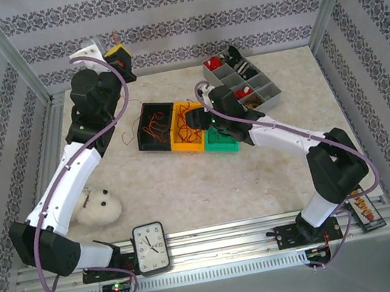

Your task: Untangle the cables

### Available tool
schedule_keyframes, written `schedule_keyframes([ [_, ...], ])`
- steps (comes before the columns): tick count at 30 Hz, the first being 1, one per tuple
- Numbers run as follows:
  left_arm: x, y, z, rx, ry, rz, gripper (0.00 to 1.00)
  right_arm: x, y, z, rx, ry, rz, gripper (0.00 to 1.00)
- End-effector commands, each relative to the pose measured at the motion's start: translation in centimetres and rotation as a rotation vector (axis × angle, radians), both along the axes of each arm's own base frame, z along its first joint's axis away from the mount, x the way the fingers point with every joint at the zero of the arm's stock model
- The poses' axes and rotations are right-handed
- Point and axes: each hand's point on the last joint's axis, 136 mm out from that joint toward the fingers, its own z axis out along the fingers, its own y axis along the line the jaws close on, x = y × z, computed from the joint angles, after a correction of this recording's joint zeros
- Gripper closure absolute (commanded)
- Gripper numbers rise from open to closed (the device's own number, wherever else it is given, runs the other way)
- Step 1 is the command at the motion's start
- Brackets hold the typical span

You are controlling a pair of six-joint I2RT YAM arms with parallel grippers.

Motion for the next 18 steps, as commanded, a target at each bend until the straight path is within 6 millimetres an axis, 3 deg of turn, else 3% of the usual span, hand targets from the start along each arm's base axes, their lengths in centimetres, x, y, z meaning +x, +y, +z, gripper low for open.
schedule_keyframes([
  [1,0.0,-1.7,-2.1,-0.056,0.047,-0.084,1.00,0.3,-1.0,1.5,0.024,-0.039,-0.040,0.50],
  [7,0.6,-1.9,-13.3,-0.139,0.324,-0.068,1.00,0.2,-1.7,1.0,0.013,-0.031,-0.055,0.50],
  [12,-0.2,-4.3,-20.5,-0.154,0.508,-0.142,1.00,0.0,-1.8,0.8,0.015,-0.026,-0.059,0.50],
  [15,-0.6,-5.3,-22.8,-0.128,0.573,-0.164,1.00,0.0,-1.8,0.9,0.020,-0.024,-0.057,0.50],
  [18,-0.7,-4.6,-22.4,-0.099,0.554,-0.115,1.00,-0.1,-1.7,0.9,0.019,-0.024,-0.054,0.50],
])
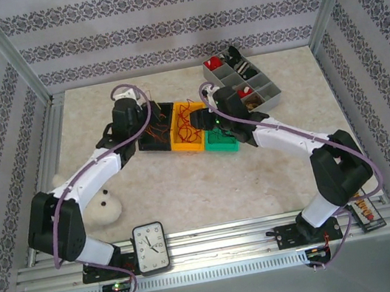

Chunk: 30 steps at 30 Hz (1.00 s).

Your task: Untangle the cables

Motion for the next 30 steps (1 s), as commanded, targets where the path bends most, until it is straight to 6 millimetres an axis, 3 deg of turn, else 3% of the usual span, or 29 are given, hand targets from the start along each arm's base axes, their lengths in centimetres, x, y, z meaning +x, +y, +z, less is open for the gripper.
schedule_keyframes([
  [1,-0.3,0.6,2.1,0.000,-0.042,0.045,1.00,0.0,-0.4,1.2,0.024,-0.028,-0.020,0.50],
  [6,-0.9,4.5,2.4,0.133,-0.061,0.195,1.00,-0.1,-0.5,1.2,0.023,-0.026,-0.019,0.50],
  [14,-3.1,14.0,2.9,0.278,-0.002,0.498,1.00,-0.4,-0.5,0.9,0.018,-0.017,-0.014,0.50],
  [19,-4.6,18.0,0.8,0.291,0.136,0.589,1.00,-0.2,-0.3,1.0,0.020,-0.015,-0.010,0.50],
  [21,-4.5,17.8,-0.5,0.276,0.181,0.559,1.00,-0.1,-0.2,1.0,0.021,-0.015,-0.007,0.50],
  [30,-1.9,12.0,-7.7,0.206,0.385,0.244,1.00,0.1,0.1,1.3,0.012,-0.015,0.004,0.50],
])
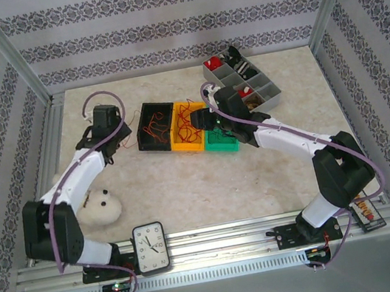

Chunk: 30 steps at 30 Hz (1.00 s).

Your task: Untangle the cables

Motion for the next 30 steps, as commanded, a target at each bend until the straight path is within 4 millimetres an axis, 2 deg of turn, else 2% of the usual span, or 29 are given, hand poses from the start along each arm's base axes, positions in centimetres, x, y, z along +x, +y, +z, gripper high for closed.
schedule_keyframes([
  [1,0.1,-2.3,-2.6,-0.063,0.116,-0.118,1.00,0.5,0.1,1.2,0.004,-0.019,0.003,0.49],
  [4,0.7,-2.3,-4.6,-0.063,0.170,-0.123,1.00,0.4,0.0,1.2,-0.002,-0.022,0.004,0.50],
  [8,1.8,-2.2,-6.3,-0.075,0.178,-0.127,0.96,0.2,-0.2,1.0,-0.012,-0.018,0.000,0.49],
  [16,3.9,-1.5,-8.5,-0.069,0.198,-0.123,0.85,-0.1,-0.6,0.3,-0.022,-0.007,-0.008,0.49],
  [19,4.6,-1.2,-8.8,-0.068,0.202,-0.108,0.78,-0.1,-0.6,0.3,-0.025,-0.006,-0.008,0.49],
  [23,5.2,-1.0,-8.3,-0.050,0.179,-0.111,0.68,0.0,-0.5,0.3,-0.022,-0.007,-0.005,0.50],
  [30,5.4,-0.3,-8.1,-0.022,0.171,-0.097,0.66,0.2,0.0,0.1,-0.011,0.002,0.004,0.50],
])
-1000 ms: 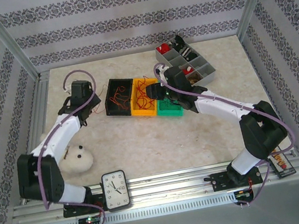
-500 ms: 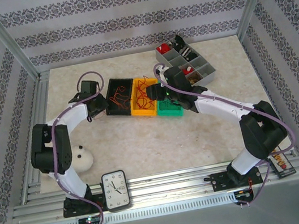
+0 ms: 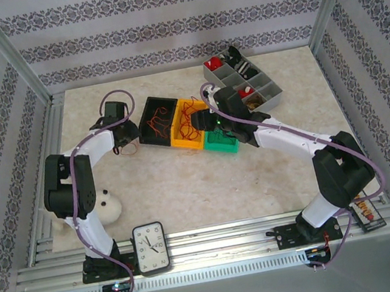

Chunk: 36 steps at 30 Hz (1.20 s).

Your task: Untangle the cables

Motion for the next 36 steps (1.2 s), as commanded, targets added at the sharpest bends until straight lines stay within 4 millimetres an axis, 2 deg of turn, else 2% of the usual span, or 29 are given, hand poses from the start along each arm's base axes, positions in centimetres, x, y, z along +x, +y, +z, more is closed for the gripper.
schedule_keyframes([
  [1,1.4,0.9,1.1,0.028,-0.051,0.006,0.65,0.4,0.1,0.5,0.006,-0.011,0.002,0.50],
  [6,1.6,1.1,2.7,0.047,-0.103,-0.005,0.65,0.4,0.2,0.4,0.003,-0.009,0.004,0.50],
  [11,1.6,1.9,5.3,0.088,-0.187,-0.009,0.65,0.4,0.2,0.0,0.001,0.000,0.007,0.50],
  [14,1.6,2.7,5.9,0.108,-0.213,0.012,0.59,0.4,0.3,-0.1,0.003,0.004,0.008,0.50],
  [17,1.9,3.4,5.2,0.111,-0.187,0.026,0.51,0.5,0.4,-0.2,0.004,0.007,0.010,0.50],
  [19,2.2,3.4,4.3,0.108,-0.155,0.025,0.50,0.5,0.5,-0.1,0.006,0.006,0.013,0.50],
  [24,3.7,2.9,2.0,0.093,-0.095,-0.004,0.48,0.5,0.3,-0.2,-0.004,0.003,0.012,0.50],
  [29,5.6,2.3,1.0,0.081,-0.107,-0.040,0.47,0.3,0.2,-0.3,-0.010,0.006,0.015,0.50],
  [36,6.4,2.5,-1.3,0.096,-0.043,-0.025,0.47,0.3,0.2,-0.6,-0.011,0.012,0.012,0.50],
])
